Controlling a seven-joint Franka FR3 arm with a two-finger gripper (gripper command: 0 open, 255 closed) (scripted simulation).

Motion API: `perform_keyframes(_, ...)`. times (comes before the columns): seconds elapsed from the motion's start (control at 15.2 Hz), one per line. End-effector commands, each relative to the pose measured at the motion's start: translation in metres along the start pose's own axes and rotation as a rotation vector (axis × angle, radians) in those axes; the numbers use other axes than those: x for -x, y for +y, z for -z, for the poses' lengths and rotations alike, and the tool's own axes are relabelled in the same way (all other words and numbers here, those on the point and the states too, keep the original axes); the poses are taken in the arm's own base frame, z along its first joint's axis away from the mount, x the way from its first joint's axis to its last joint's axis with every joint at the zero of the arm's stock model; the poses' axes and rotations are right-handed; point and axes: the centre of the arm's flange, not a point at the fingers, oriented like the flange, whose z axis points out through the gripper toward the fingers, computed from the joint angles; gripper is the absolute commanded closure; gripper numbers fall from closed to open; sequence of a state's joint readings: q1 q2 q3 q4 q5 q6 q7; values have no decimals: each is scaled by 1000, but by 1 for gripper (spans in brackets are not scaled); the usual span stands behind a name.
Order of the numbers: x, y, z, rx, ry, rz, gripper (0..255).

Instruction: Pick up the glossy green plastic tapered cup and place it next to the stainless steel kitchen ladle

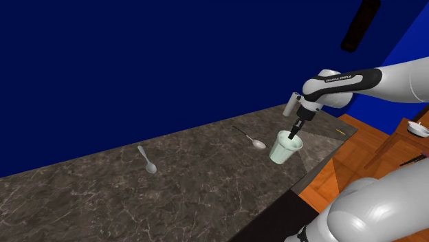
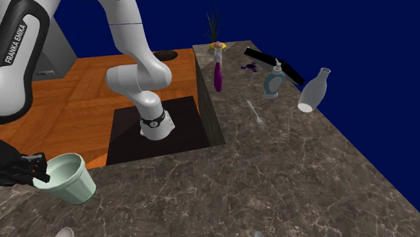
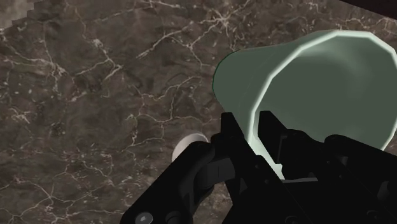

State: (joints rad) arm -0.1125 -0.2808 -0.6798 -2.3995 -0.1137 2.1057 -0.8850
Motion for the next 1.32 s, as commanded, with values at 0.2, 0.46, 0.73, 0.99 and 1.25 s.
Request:
perform_keyframes(0.2, 0, 3, -26, 1, 1, 0, 255)
perform_keyframes(0.46, 0, 5, -47, 1, 1, 0, 255)
perform_keyframes(0.73, 0, 5, -49, 1, 1, 0, 255)
perform_keyframes(0.99, 0, 5, -49, 1, 1, 0, 255)
perform_keyframes(1.25, 0, 6, -49, 1, 1, 0, 0)
